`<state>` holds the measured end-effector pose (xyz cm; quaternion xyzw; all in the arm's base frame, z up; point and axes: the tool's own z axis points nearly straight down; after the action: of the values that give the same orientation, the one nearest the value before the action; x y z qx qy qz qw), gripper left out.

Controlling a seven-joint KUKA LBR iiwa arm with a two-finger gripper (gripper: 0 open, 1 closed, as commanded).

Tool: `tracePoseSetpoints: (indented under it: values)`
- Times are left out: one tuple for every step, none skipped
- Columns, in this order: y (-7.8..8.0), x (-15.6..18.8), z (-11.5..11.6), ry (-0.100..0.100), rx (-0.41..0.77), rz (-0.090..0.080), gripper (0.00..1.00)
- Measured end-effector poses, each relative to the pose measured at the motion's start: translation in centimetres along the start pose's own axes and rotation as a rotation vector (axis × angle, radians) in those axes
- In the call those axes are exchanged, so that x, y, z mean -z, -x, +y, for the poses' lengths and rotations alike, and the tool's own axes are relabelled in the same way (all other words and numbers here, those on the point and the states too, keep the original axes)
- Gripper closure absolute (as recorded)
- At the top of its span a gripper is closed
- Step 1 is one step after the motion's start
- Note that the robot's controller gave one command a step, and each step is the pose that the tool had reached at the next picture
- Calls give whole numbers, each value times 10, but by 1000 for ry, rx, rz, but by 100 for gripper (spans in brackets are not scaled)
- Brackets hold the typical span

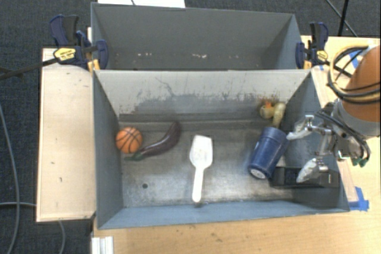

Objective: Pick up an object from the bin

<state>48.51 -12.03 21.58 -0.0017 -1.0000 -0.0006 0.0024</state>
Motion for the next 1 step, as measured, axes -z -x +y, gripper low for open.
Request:
tracePoseSetpoints:
  values:
    - [2,4,0,-2,5,-8,0]
